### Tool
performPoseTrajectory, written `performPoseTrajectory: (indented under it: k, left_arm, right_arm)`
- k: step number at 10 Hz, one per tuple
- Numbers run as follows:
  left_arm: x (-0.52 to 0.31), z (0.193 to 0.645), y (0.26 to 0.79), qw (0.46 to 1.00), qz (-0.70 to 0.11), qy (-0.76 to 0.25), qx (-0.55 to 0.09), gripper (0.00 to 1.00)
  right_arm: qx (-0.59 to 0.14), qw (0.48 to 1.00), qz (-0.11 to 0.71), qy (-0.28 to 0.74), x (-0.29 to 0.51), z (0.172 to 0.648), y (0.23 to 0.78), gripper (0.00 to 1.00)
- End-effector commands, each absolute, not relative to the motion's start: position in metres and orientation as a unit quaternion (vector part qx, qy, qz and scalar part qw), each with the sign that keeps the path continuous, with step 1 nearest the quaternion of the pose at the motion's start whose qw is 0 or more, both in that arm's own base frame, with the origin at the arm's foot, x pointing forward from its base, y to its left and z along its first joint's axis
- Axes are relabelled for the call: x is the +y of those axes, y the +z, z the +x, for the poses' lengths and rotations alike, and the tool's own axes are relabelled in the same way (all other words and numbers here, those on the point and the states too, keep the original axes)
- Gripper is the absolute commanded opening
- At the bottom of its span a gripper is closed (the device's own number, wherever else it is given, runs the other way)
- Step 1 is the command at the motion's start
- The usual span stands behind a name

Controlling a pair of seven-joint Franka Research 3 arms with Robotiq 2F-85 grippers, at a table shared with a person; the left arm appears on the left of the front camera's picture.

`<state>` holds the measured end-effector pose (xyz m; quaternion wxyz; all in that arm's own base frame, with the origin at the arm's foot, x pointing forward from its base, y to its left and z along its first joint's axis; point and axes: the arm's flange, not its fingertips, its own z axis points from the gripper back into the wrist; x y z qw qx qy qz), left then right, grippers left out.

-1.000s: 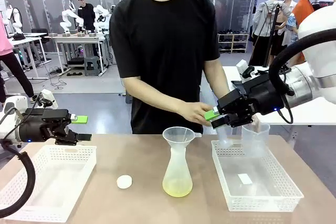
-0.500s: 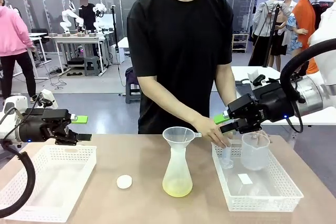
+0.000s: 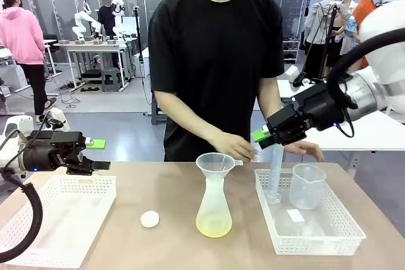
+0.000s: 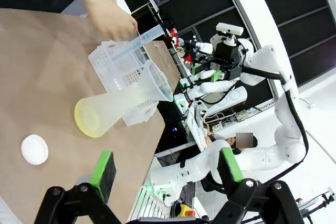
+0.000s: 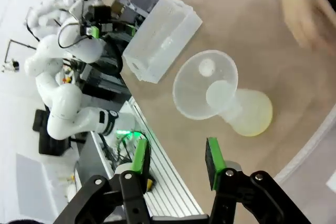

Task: Prepare the solutions needed for the experiment.
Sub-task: Once the solution is in the Big flask , pick up the Plastic Funnel and place it back into the right Organizing basket.

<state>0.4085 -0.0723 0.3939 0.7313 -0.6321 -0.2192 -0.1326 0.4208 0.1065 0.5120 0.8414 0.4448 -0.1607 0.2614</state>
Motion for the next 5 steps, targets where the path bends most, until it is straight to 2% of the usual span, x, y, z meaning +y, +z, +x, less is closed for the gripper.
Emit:
performPoseTrajectory:
  k: [1, 5]
  left_arm:
    - [-0.074, 0.408, 0.396, 0.736, -0.626, -0.135, -0.219, 1.00]
    - [-0.074, 0.408, 0.396, 0.736, -0.626, -0.135, -0.219, 1.00]
  right_arm:
    - [-0.133, 0.851, 0.398, 0.317, 0.121, 0.456, 0.507, 0.55]
    - [-0.122, 0.858, 0.280, 0.414, 0.165, 0.487, 0.493, 0.55]
